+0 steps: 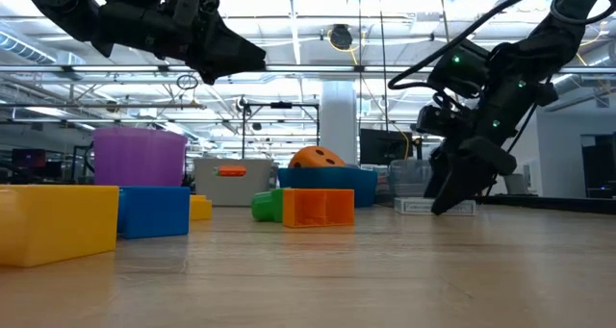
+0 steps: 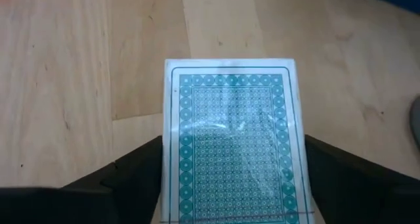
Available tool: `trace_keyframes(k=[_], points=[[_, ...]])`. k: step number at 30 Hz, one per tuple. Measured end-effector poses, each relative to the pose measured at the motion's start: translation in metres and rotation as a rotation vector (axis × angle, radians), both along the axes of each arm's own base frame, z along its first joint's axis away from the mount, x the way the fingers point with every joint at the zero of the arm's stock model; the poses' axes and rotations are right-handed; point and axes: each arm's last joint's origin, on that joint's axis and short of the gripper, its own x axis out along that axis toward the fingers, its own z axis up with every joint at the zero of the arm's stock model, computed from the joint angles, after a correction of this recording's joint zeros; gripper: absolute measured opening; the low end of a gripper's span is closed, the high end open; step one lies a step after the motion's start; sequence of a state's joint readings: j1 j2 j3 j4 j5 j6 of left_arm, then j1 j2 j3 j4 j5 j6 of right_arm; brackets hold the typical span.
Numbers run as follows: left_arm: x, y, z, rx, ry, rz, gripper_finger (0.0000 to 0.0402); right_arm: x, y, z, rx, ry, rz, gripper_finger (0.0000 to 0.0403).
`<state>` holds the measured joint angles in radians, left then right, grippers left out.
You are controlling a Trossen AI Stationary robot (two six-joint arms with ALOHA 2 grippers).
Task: Pick & Place Toys
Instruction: Put the blue and white deck of cards into the black bin
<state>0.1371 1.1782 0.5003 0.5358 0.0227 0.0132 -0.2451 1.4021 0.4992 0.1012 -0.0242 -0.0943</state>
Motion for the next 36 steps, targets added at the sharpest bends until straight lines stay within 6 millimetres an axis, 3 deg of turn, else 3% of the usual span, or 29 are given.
trace_keyframes(k=[6, 10, 17, 24, 29, 36], points=[[0.000, 0.000, 0.000, 0.000, 0.000, 0.000, 0.0152, 0.003, -0.001, 0.002, -0.025, -0.032, 0.015, 0.0299], [0.000, 0.000, 0.001, 0.002, -0.009, 0.000, 0.0152, 0.010, -0.003, 0.016, -0.061, -0.112, 0.026, 0.0302], [0.000, 0.000, 0.001, 0.002, -0.014, 0.000, 0.0152, 0.022, -0.018, 0.070, -0.209, -0.190, -0.006, 0.0305], [0.000, 0.000, 0.001, 0.002, -0.012, 0.000, 0.0152, 0.011, -0.059, 0.116, -0.342, -0.153, -0.158, 0.0307], [0.000, 0.000, 0.001, 0.001, -0.011, 0.000, 0.0152, -0.010, -0.091, 0.116, -0.341, -0.083, -0.290, 0.0306], [0.000, 0.000, 0.001, 0.001, -0.008, -0.001, 0.0152, -0.039, -0.111, 0.088, -0.228, -0.032, -0.359, 0.0308]])
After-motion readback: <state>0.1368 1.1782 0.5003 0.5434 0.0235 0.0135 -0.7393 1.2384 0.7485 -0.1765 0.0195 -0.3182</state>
